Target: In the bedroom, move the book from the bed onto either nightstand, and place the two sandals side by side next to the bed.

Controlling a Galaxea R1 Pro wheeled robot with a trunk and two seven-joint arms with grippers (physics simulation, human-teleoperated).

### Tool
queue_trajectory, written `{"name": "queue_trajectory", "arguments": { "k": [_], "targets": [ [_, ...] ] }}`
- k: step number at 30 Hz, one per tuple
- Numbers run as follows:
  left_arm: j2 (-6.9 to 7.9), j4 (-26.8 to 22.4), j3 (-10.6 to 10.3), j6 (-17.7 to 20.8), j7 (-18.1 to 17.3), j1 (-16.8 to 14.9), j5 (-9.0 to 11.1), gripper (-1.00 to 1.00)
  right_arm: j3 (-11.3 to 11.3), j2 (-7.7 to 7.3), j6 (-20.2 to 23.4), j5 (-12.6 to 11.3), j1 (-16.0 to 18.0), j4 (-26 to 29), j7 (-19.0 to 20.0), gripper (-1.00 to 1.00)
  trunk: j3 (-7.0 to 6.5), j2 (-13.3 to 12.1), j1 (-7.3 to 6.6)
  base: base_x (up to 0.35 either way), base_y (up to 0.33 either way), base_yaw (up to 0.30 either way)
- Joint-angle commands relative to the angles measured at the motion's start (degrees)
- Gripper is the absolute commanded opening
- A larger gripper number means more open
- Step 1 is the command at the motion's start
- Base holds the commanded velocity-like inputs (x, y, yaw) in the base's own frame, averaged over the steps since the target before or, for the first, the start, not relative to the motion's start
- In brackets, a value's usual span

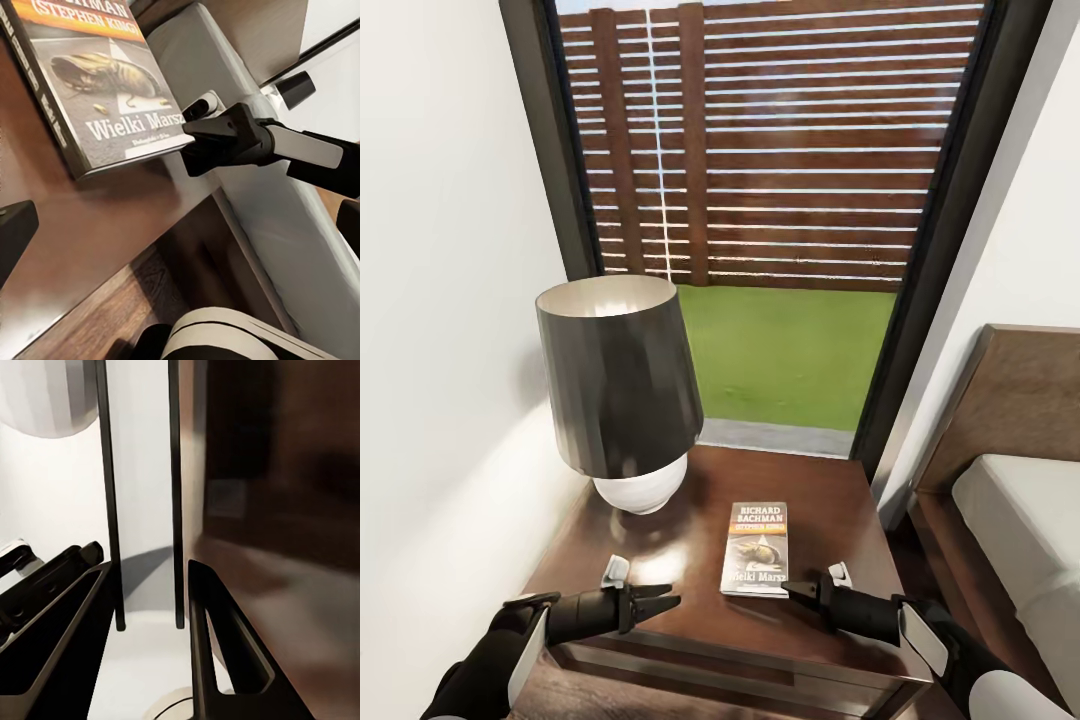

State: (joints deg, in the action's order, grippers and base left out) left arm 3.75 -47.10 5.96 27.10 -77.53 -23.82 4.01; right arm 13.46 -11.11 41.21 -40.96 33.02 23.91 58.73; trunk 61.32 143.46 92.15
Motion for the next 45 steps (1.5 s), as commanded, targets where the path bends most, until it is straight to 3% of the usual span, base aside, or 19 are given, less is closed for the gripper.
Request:
{"name": "queue_trajectory", "arguments": {
  "k": [1,9,10,45],
  "targets": [
    [0.01,0.00,0.00,0.59,-0.17,-0.01,0.12,1.00,0.33,-0.08,0.36,-0.34,0.03,0.01,-0.11,-1.00,0.05,0.02,-0.01,0.000,0.000,0.000],
    [-0.03,0.00,-0.06,0.58,-0.17,-0.02,0.12,1.00,0.33,-0.13,0.36,-0.34,0.02,0.38,-0.04,-1.00,0.05,0.02,-0.01,0.000,0.000,0.000],
    [-0.04,0.00,-0.07,0.58,-0.17,-0.04,0.12,1.00,0.33,-0.13,0.36,-0.34,0.03,0.40,-0.03,1.00,0.05,0.02,-0.01,0.000,0.000,0.000],
    [-0.03,0.00,-0.07,0.41,0.01,-0.04,0.12,1.00,0.33,-0.06,0.36,-0.34,0.03,0.44,-0.02,1.00,0.05,0.02,-0.01,-0.031,0.000,0.000]
  ]
}}
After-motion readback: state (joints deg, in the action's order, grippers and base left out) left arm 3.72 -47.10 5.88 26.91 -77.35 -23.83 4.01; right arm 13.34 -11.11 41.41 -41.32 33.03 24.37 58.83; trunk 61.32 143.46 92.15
